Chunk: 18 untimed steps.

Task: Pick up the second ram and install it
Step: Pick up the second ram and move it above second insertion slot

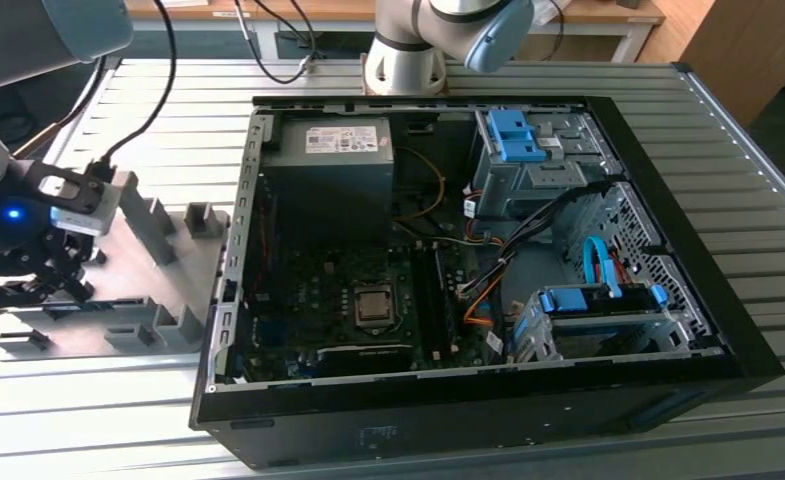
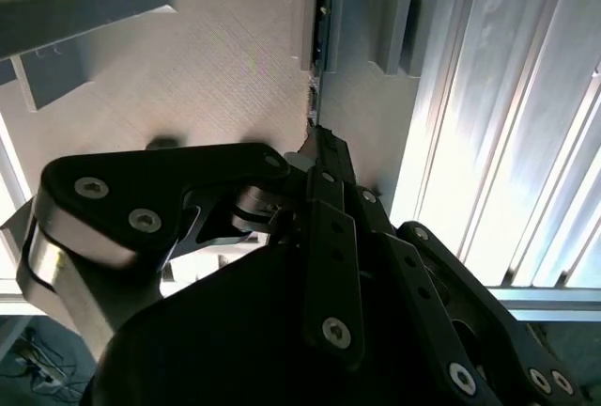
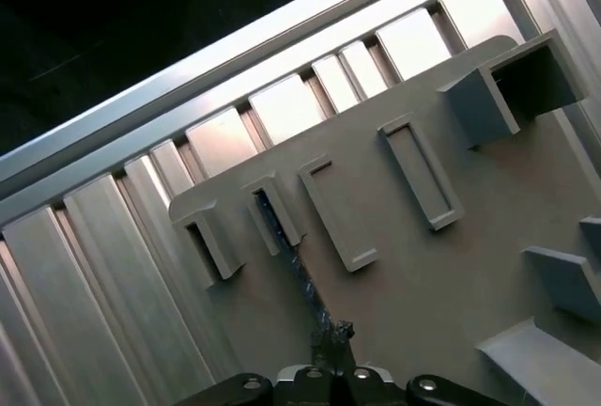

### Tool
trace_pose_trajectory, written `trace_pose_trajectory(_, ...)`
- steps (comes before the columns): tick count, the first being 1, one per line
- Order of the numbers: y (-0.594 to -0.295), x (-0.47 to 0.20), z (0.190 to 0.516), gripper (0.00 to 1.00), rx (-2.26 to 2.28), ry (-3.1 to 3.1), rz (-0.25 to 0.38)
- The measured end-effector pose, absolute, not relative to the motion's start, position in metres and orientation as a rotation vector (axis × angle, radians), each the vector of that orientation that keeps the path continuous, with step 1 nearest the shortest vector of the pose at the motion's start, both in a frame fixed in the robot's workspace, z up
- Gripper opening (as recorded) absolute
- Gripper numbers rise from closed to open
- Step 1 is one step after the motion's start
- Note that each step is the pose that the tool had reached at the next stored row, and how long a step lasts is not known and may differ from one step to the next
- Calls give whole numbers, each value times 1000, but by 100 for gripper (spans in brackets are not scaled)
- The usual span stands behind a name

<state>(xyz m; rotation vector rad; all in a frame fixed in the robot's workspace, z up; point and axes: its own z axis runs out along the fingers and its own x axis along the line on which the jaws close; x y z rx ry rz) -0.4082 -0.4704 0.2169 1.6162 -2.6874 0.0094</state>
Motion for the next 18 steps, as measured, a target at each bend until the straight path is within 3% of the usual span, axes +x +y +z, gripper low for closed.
trace_pose_trajectory(18,-470,-408,217,10,1827,-2549,10)
